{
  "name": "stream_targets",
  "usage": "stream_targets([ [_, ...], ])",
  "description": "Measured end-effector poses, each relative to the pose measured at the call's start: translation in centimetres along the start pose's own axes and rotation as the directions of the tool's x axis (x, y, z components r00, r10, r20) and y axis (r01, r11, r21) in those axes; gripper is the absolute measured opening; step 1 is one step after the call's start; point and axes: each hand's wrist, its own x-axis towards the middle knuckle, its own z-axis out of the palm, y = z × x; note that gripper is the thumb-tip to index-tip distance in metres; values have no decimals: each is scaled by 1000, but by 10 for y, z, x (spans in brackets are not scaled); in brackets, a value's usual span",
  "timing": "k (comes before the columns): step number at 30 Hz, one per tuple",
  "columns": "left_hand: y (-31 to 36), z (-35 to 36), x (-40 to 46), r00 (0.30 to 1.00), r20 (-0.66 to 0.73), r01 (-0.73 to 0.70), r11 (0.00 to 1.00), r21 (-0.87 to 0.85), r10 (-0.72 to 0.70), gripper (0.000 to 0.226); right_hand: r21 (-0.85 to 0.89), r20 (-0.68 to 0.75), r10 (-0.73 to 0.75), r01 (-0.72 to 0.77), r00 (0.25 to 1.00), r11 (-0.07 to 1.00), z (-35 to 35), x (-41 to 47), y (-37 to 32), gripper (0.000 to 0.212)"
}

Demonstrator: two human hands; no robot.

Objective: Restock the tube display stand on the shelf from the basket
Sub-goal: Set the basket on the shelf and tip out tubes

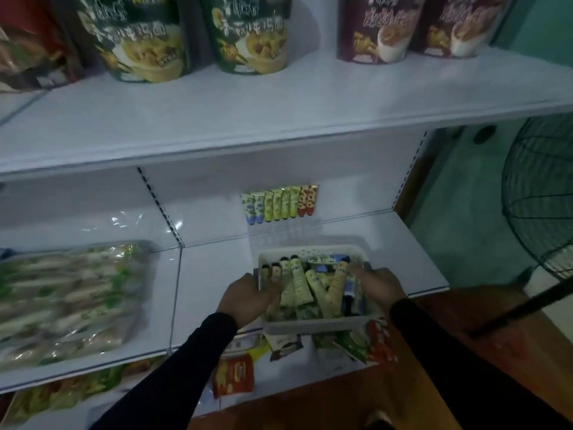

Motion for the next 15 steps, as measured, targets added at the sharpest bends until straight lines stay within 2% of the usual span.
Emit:
stream_targets([
  [3,-3,21,23,997,-16,-73,997,-33,72,43,-117,-3,-75,74,997,990,-3,39,13,38],
  [7,-21,53,44,994,-65,-89,994,-66,85,46,-147,-65,-154,143,986,979,-4,74,33,52],
  [10,-32,67,55,978,-135,-165,985,-52,157,53,-151,-85,-226,211,970,966,-7,87,39,58],
  [13,-34,76,62,959,-210,-224,964,-143,192,47,-100,-110,-289,278,951,955,-13,103,46,69],
  [15,-37,85,64,949,-244,-254,945,-206,202,45,-68,-131,-354,348,926,935,-14,106,55,58],
])
